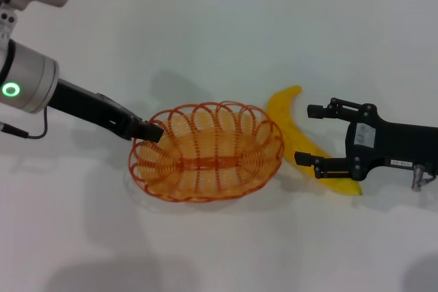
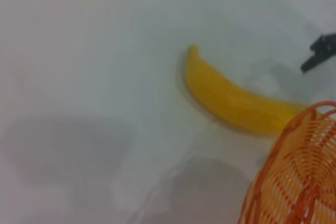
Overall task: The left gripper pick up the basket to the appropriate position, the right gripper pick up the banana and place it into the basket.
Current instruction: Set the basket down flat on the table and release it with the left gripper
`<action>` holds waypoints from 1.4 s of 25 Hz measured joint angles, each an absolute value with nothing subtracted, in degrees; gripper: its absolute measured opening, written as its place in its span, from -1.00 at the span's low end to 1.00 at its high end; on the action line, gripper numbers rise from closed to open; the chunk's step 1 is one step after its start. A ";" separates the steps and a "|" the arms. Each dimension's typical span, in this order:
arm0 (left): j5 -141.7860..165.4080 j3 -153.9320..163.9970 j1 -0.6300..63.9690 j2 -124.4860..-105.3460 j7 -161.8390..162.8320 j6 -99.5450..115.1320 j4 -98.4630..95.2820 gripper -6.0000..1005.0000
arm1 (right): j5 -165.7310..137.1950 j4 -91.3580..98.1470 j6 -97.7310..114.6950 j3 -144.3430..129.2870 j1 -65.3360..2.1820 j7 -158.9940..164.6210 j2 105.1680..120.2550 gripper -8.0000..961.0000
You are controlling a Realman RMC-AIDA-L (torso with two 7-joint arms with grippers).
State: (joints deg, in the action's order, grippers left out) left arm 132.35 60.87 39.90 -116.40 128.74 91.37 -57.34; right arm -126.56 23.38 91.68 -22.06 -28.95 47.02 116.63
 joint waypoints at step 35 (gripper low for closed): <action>139.01 61.26 48.98 -116.37 128.12 81.82 -41.32 -0.82 | -126.47 22.05 91.66 -22.06 -32.13 47.02 116.75 0.84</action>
